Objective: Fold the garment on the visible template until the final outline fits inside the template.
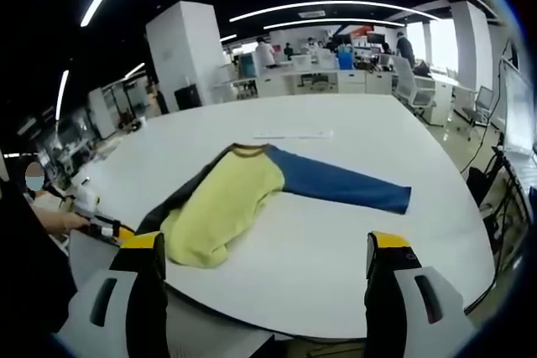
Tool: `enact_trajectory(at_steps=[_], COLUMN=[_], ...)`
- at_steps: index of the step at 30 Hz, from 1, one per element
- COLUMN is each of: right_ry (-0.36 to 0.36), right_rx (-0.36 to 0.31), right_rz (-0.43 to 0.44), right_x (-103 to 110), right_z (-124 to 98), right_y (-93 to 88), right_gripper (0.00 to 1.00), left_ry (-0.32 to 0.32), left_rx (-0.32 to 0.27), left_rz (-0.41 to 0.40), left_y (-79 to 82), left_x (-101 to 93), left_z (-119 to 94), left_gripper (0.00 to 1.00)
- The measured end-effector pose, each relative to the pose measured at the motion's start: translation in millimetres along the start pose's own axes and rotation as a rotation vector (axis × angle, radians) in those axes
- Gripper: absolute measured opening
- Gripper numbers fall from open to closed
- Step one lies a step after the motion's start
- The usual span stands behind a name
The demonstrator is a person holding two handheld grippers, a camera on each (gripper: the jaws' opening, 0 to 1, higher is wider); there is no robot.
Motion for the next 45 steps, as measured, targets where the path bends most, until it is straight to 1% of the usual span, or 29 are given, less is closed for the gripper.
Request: enact_trajectory(at_steps=[2,4,6,9,13,19,21,24,29,33,38,45], right_ry=[0.002,0.002,0.003,0.002,0.001,0.001,0.001,0.000,-0.001,0.002,0.007,0.005], right_rx=[0.002,0.005,0.007,0.010,0.007,0.006,0.008,0.008,0.010,0.010,0.016,0.017], right_rz=[0.001,0.002,0.002,0.005,0.008,0.011,0.013,0.013,0.012,0.016,0.011,0.011], right_x=[0.7,0.9,1.0,0.2,-0.6,-1.1,-1.3,-1.6,-1.6,-0.5,2.0,3.3], right_z=[0.6,1.1,1.4,1.7,1.8,2.1,2.1,1.6,1.4,2.0,3.3,3.1], right_y=[-0.7,-1.5,-2.3,-3.4,-3.4,-3.8,-4.3,-4.3,-4.9,-5.4,-6.2,-6.1], right_gripper=[1.00,1.00,0.98,0.98,0.98,0.98,0.98,0.98,0.98,0.97,0.97,0.97], left_ry=[-0.001,0.003,0.016,0.009,0.006,0.012,0.010,0.011,0.036,0.060,0.085,0.114], left_rx=[0.008,0.012,0.016,0.019,0.024,0.044,0.056,0.052,0.040,0.044,0.064,0.076], left_rz=[0.036,0.050,0.081,0.072,0.102,0.109,0.097,0.098,0.114,0.126,0.150,0.155], left_y=[0.6,1.3,1.1,1.6,1.8,2.3,3.8,9.0,24.7,29.6,29.6,30.2], left_x=[-1.7,-2.8,-1.0,-1.7,-2.2,-3.5,-2.6,0.7,10.4,22.9,35.7,59.2], left_z=[1.7,2.8,3.5,4.3,5.4,6.1,5.0,0.7,-16.4,-27.7,-36.2,-46.3], left_gripper=[0.06,0.05,0.02,0.01,0.00,0.00,0.00,0.00,0.00,0.00,0.00,0.00])
Point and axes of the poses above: the point that each gripper's makers call its tool centre point, and the gripper's own axes: z roughly forward along the fingers, x roughly to its left, y roughly out of its top, the point moved 1 cm from there along -z, roughly backward along the fingers, and after that the axes turned 9 degrees about z, right-handed, at the moved point
